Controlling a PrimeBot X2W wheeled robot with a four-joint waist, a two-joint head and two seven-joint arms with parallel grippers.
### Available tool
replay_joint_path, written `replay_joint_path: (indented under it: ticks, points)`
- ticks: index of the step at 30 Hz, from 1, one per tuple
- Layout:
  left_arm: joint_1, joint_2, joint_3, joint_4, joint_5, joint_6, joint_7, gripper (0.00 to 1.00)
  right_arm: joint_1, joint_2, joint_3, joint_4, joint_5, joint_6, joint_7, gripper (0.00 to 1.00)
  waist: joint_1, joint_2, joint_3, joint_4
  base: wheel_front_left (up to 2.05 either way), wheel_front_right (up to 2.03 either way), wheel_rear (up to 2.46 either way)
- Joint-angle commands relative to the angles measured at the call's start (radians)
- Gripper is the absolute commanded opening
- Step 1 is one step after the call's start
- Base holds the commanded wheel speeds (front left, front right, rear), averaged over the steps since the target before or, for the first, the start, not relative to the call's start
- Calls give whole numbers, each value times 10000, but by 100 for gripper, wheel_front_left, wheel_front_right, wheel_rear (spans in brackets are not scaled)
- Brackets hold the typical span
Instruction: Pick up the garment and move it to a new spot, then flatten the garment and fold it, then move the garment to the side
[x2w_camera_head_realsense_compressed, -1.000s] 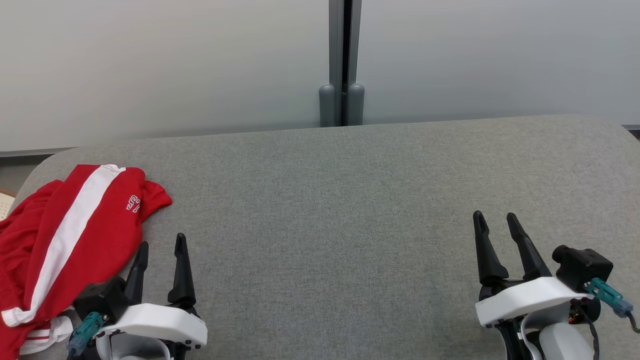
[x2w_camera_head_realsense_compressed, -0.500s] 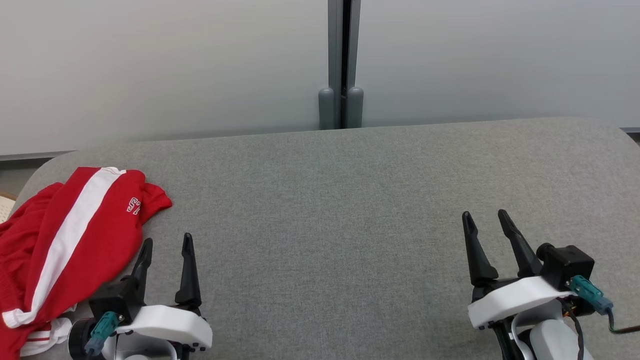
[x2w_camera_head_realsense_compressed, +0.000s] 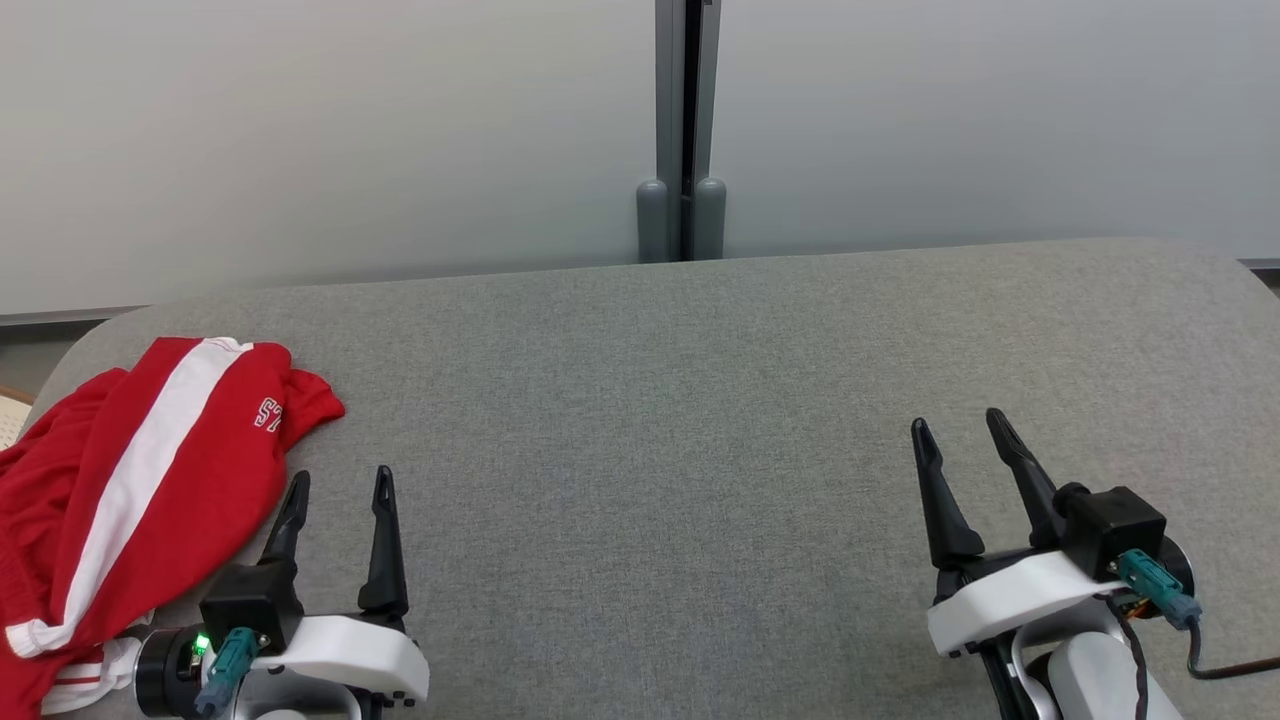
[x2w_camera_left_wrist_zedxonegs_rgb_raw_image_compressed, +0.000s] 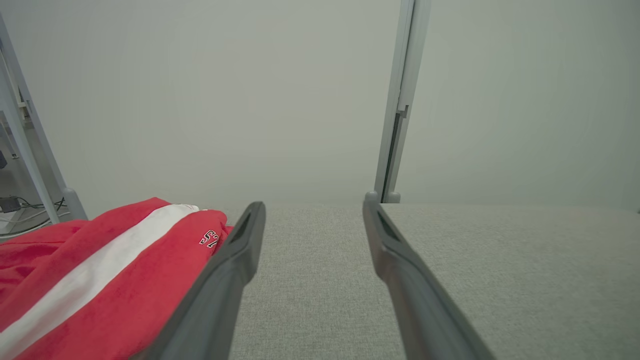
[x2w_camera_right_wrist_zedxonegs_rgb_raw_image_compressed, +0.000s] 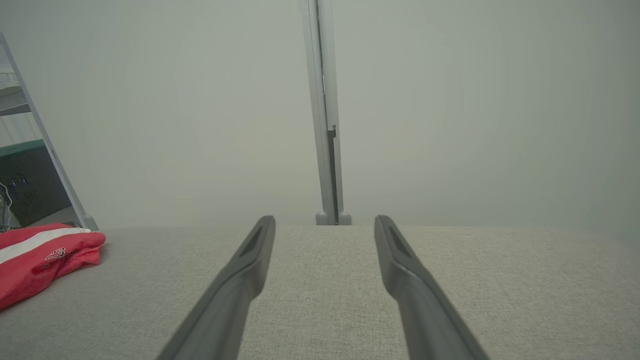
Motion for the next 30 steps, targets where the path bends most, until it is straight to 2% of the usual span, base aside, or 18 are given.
replay_joint_path:
  ticks: [1,11,30]
  points:
    - [-144,36,-8,-8,165,49,-77,100,-113,-14,41,-13,-151,0,-104,100,0,0,-1,-1,0,0,0]
    - [-152,31,-34,94,775,96,-241,100,-106,3,195,29,-655,0,-274,100,0,0,-33,-23,0,0,0]
    - [-227,24,90,254,543,34,-224,100,-68,-3,271,101,-208,0,-259,100,0,0,-41,37,0,0,0]
